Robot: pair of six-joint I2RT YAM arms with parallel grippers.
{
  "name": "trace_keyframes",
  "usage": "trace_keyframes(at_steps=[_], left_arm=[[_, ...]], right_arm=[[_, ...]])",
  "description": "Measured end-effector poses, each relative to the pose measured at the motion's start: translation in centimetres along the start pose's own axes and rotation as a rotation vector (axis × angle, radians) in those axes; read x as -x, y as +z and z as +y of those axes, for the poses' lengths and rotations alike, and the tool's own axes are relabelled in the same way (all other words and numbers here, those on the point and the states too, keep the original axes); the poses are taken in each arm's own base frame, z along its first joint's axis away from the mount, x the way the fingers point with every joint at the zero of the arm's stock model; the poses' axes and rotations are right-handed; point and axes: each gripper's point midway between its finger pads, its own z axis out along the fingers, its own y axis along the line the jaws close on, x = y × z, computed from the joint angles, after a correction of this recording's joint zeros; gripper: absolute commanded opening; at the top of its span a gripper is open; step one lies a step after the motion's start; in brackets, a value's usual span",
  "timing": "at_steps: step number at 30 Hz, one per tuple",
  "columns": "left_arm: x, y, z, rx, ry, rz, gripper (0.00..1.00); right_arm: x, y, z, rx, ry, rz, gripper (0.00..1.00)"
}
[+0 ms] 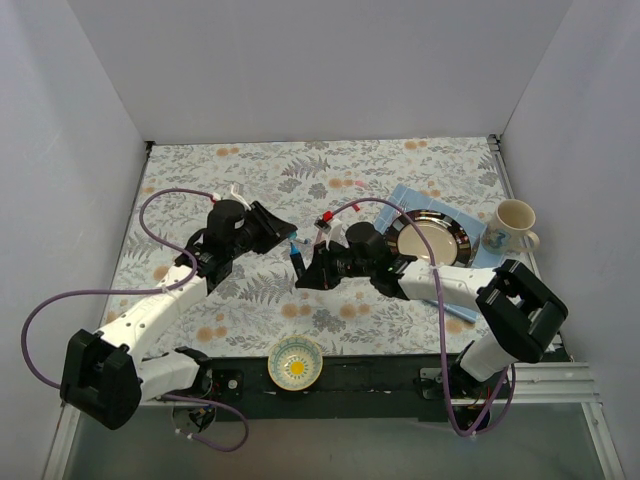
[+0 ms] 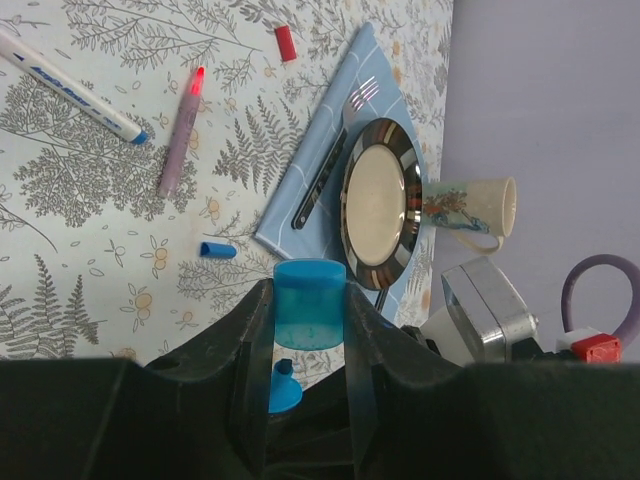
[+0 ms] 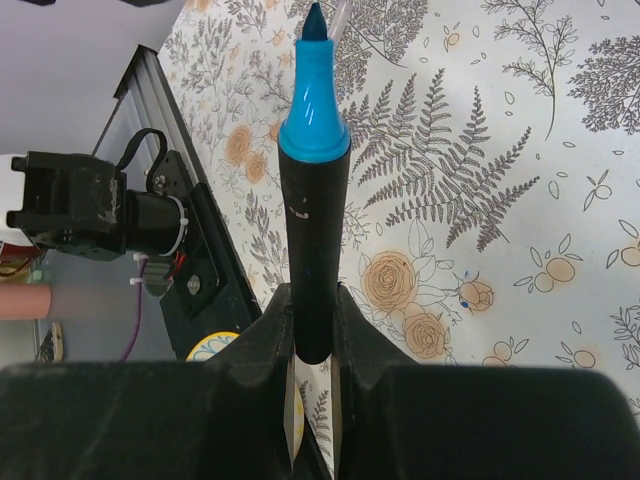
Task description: Insert the pens into the pen caps
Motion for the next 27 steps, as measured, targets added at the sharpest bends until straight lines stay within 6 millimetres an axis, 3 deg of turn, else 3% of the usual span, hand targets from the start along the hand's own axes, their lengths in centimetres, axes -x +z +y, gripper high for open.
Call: trace_keyframes(at_steps=[9,27], left_arm=[[-1.5,0.3,0.0,0.008,0.018,0.023,0.0],[-1.0,0.5,1.4,0.066,0.039,-0.024,0.0]], right_arm=[[0.0,0.2,-0.2,-0.022,-0.003,-0.009,0.01],[0.0,0.3,-0.5,-0.042,-0.003,-0.016,0.01]])
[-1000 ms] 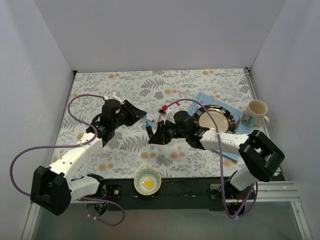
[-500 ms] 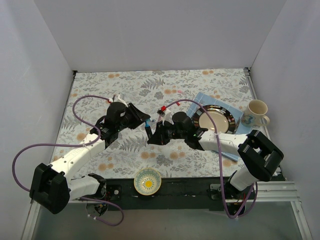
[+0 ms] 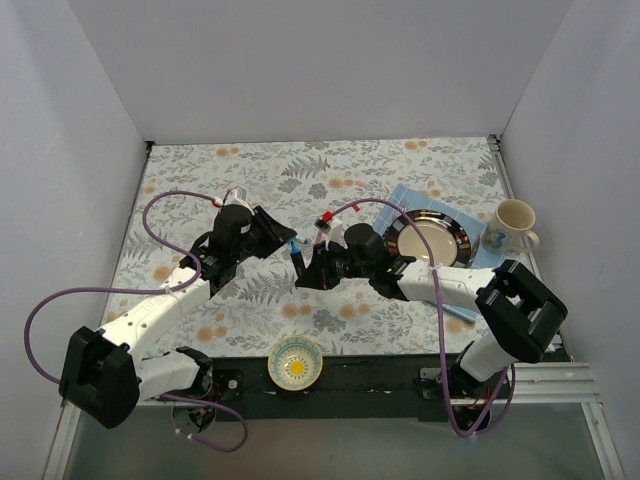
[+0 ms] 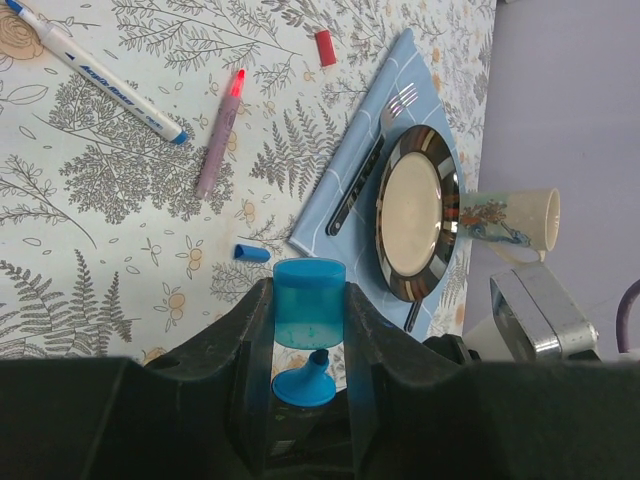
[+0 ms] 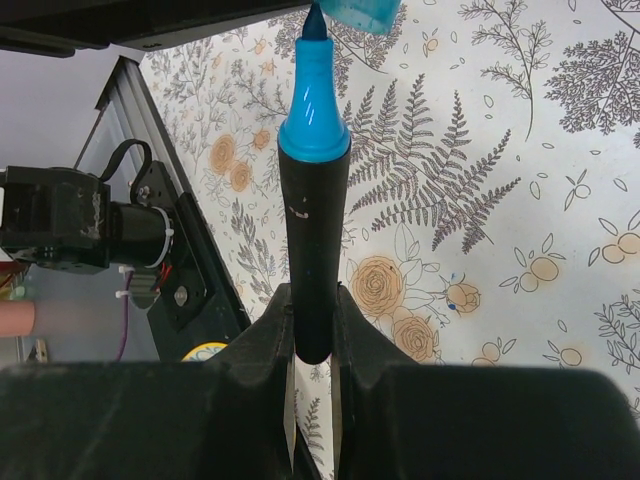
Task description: Insert the pens into the pen caps
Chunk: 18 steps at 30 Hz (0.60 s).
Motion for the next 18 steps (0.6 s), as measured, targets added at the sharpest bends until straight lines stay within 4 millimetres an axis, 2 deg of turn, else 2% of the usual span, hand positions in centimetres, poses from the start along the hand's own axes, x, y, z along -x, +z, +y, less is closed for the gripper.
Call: trace_keyframes(at_steps=[18], left_arm=[[-1.2,-0.2,0.2,0.012,0.03,0.034,0.0]], right_arm=[[0.2,0.2,-0.9,-0.062,0.018,0.015,0.01]])
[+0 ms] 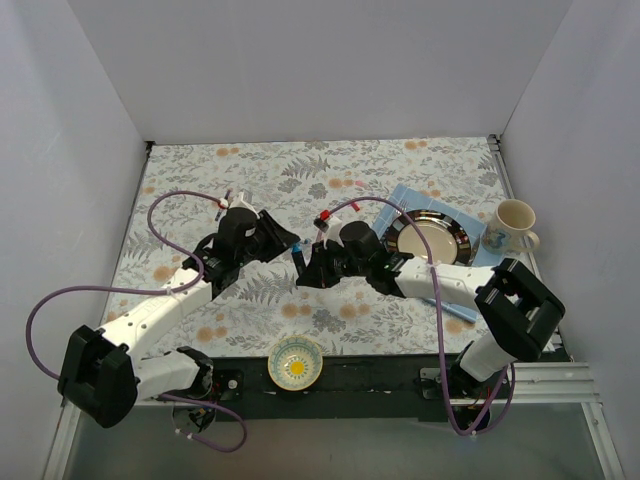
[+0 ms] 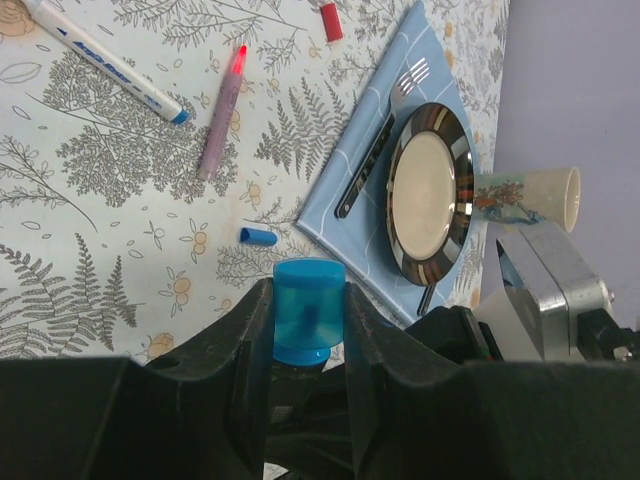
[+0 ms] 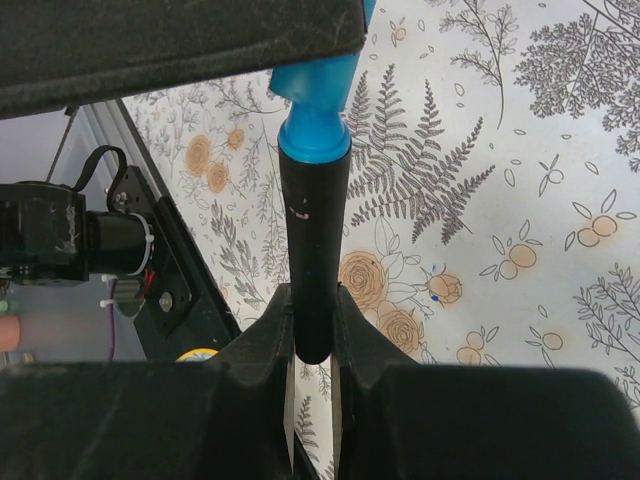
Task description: Insert the pens into the pen caps
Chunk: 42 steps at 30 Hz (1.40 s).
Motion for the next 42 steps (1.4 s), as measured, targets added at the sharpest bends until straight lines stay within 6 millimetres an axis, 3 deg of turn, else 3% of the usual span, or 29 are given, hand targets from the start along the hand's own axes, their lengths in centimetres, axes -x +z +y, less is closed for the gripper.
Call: trace_keyframes(at_steps=[7,9,11,15,19,22,29,37,42], left_arm=[[-0.5,0.1,0.3,0.027,0.065,-0.02,0.0],[-0.6,0.1,0.3,0.042,0.082,-0.026,0.07],[-0.6,0.2,0.2,0.051,0.101,-0.026,0.14],[-0.6,0.0,0.1,0.049,0.131,-0.02,0.49],[-2.4,-1.2,-1.0,-0.007,0.161,0.062,0.71],[-2.2,-2.7,-2.3,-0.067,0.174,0.059,0.83],[-0.5,-7.0,-6.9,-0.235,0.232,0.017,0.87],[1.6,-11.9,-12.6,-0.421,0.37,-0.026,0.86],[1.7,-14.2,-14.8,-0.527,0.445,-0.029,0.84]], right_arm=[[0.2,0.2,-0.4,-0.062,-0.001,0.033,0.01],[0.2,0.1,-0.5,-0.08,-0.009,0.039,0.01],[0.2,0.1,-0.7,-0.097,-0.02,0.043,0.01],[0.2,0.1,-0.8,-0.101,-0.057,0.047,0.01],[2.1,0.3,-0.1,-0.059,-0.112,-0.029,0.01],[3.1,-0.4,1.0,-0.003,-0.144,-0.085,0.01],[4.8,-2.4,4.5,0.139,-0.208,-0.177,0.01],[5.7,-6.4,9.1,0.333,-0.267,-0.261,0.01],[5.9,-8.2,11.3,0.426,-0.283,-0.286,0.01]])
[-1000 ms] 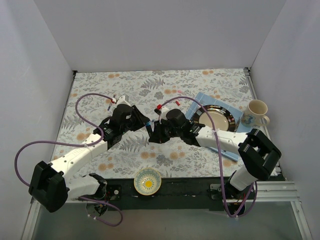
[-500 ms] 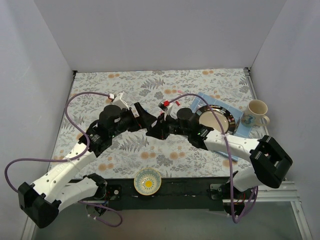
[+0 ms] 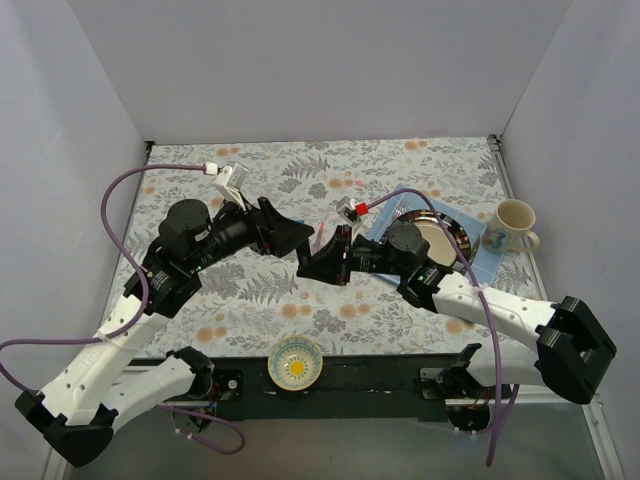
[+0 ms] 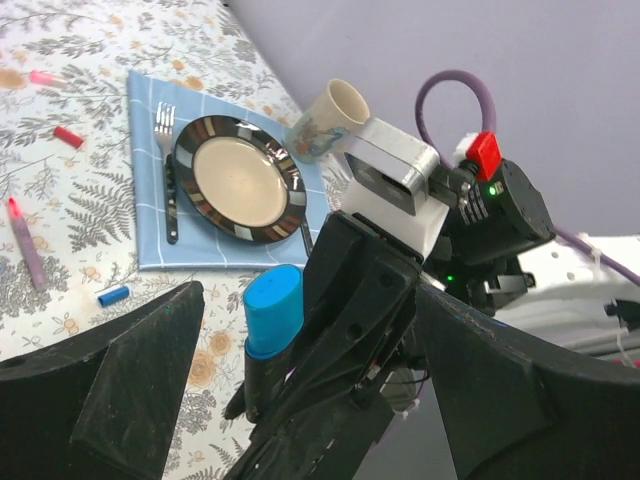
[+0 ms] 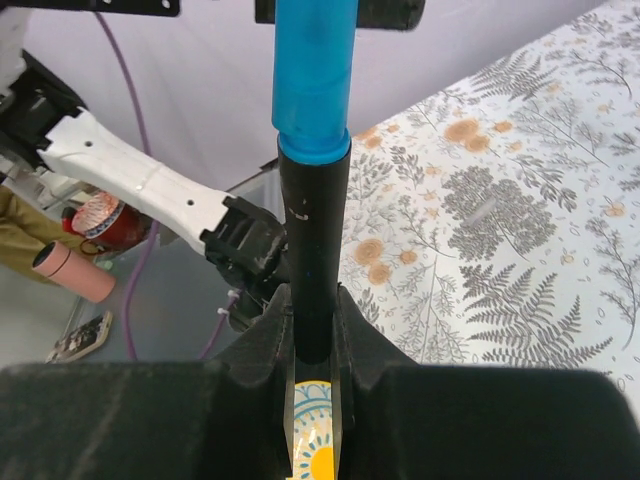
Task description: Insert the pens into the pen caps
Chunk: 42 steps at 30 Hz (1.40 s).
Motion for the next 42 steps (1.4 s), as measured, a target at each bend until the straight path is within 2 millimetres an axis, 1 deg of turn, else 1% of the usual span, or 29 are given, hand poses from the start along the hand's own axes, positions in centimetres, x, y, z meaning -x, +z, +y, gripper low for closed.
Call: trace_keyframes(at_steps=[4,6,10,11,15,20,21,23,26,27,28,29,30,33,36,42], left_arm=[[-0.1,-0.8,-1.4,-0.072,0.046,0.01,0.79],[0.0,-1.1,-2.2,-0.114,0.069,0.004,0.77],[-0.1,-1.4,-2.9,-0.167,0.092,-0.006,0.73],[-0.1,-1.4,-3.0,-0.172,0.093,-0.006,0.7],[-0.6,-1.1,-3.0,-0.196,0.092,0.0,0.68],[-0.5,-0.6,-3.2,-0.212,0.086,0.002,0.65],[-0.5,-0.5,-3.2,-0.214,0.086,0.002,0.61],[-0.4,-0.3,-3.2,-0.217,0.084,0.0,0.57],[-0.4,-0.1,-3.2,-0.217,0.081,0.0,0.39],[-0.4,-0.1,-3.1,-0.216,0.081,0.001,0.3],[-0.4,0.0,-3.1,-0.215,0.08,0.001,0.11],[-0.4,0.0,-3.1,-0.215,0.078,0.002,0.03],[-0.4,0.0,-3.1,-0.214,0.08,0.002,0.0],[-0.4,0.1,-3.2,-0.223,0.081,0.003,0.0],[-0.9,0.4,-3.2,-0.246,0.068,0.015,0.0],[-1.6,1.1,-2.3,-0.281,0.034,-0.003,0.0]], right_arm=[[0.7,-0.4,1.5,0.05,-0.005,-0.018,0.01],[1.0,-0.6,2.1,0.073,-0.005,-0.025,0.01],[1.4,-0.8,3.2,0.119,-0.003,-0.033,0.01],[1.4,-0.8,3.3,0.126,-0.004,-0.034,0.01],[1.2,-1.0,3.7,0.151,0.009,-0.029,0.01],[1.1,-1.1,4.0,0.167,0.016,-0.022,0.01],[1.1,-1.1,4.1,0.171,0.017,-0.02,0.01],[1.1,-1.1,4.2,0.175,0.019,-0.018,0.01],[1.0,-1.2,4.2,0.178,0.022,-0.016,0.01],[1.0,-1.2,4.2,0.178,0.022,-0.016,0.01],[1.0,-1.2,4.2,0.178,0.022,-0.015,0.01],[1.0,-1.2,4.2,0.178,0.023,-0.015,0.01],[1.0,-1.2,4.2,0.179,0.023,-0.014,0.01],[1.0,-1.2,4.2,0.179,0.023,-0.013,0.01],[0.9,-1.2,4.0,0.172,0.029,-0.005,0.01],[0.4,-0.9,3.0,0.143,0.044,0.086,0.01]])
